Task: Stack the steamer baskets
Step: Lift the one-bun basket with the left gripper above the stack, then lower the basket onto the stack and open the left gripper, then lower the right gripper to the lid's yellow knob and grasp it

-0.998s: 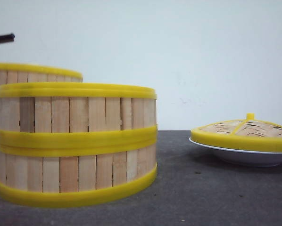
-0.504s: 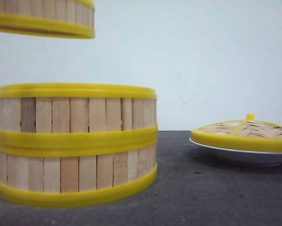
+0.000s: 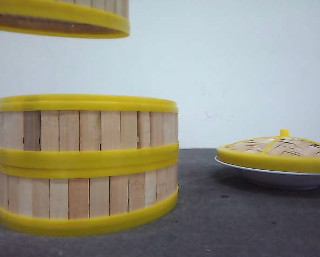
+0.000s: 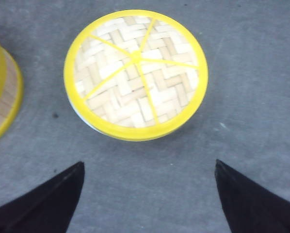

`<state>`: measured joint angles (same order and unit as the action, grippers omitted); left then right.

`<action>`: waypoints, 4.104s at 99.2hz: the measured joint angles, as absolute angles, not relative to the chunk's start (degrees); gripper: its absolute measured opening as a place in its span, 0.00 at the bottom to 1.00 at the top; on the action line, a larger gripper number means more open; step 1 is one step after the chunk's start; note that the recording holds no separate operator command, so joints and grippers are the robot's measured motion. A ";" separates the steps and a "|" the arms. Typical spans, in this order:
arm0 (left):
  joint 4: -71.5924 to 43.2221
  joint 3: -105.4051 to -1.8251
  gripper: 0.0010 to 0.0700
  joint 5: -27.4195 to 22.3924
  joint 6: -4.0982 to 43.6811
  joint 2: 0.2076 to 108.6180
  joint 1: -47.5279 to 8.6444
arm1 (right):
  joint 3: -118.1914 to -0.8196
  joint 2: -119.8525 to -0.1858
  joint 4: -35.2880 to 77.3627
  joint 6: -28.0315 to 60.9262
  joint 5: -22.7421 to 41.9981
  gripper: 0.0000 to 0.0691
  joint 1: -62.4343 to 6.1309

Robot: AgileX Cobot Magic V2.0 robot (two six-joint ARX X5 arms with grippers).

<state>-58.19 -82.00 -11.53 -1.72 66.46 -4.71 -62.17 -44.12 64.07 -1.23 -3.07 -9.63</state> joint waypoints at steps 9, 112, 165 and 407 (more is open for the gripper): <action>-56.12 -78.00 0.02 -11.42 -0.80 65.32 -6.59 | -62.17 -44.12 64.07 -1.23 -3.27 0.77 -9.63; -48.64 -73.30 0.02 -10.41 2.61 76.16 -15.16 | -62.17 -44.12 64.07 -1.23 -3.29 0.77 -9.63; -48.69 -73.30 0.02 -10.44 2.61 77.25 -15.20 | -62.17 -44.12 64.07 -1.23 -3.29 0.77 -9.63; -56.01 -73.82 0.42 0.64 1.06 56.84 -10.74 | -59.72 -87.29 26.26 -1.28 -9.28 0.76 -9.63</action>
<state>-56.01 -73.82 0.64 1.06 56.84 -10.74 -59.72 -87.29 26.26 -1.28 -9.28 -9.63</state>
